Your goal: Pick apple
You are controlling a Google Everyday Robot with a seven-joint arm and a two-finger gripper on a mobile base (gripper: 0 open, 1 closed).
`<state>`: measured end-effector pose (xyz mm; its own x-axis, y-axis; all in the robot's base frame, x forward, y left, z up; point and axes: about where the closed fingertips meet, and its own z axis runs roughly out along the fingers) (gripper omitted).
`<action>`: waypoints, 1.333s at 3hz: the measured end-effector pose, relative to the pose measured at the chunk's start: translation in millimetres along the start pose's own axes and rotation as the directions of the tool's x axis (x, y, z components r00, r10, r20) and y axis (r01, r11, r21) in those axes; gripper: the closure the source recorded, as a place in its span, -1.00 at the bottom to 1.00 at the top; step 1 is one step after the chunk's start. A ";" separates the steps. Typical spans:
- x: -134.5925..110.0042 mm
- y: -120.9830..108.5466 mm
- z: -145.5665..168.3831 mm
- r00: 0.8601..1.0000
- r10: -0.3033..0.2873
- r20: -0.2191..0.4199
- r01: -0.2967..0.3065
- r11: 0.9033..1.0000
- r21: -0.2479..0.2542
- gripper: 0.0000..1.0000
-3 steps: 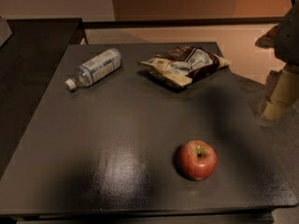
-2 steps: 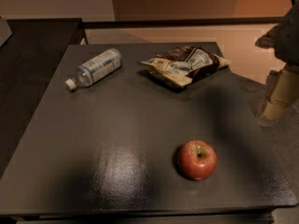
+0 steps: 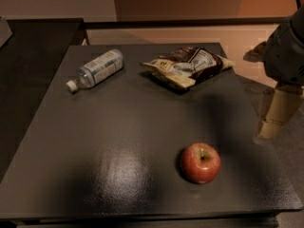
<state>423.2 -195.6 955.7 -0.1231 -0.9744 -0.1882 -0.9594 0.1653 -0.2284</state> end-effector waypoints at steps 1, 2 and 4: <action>-9.3 20.1 18.5 0.998 -0.060 0.008 0.060 0.997 -0.055 -1.00; -18.0 43.8 37.4 0.994 -0.108 0.022 0.110 0.986 -0.123 -1.00; -39.6 94.9 63.8 0.980 -0.184 0.073 0.196 0.952 -0.236 -1.00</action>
Offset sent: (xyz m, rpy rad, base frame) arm -0.0534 0.0475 -0.0740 0.0078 0.1975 0.2109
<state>353.2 -131.6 880.6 0.0743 -0.9744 -0.2120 -0.9971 -0.0696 -0.0292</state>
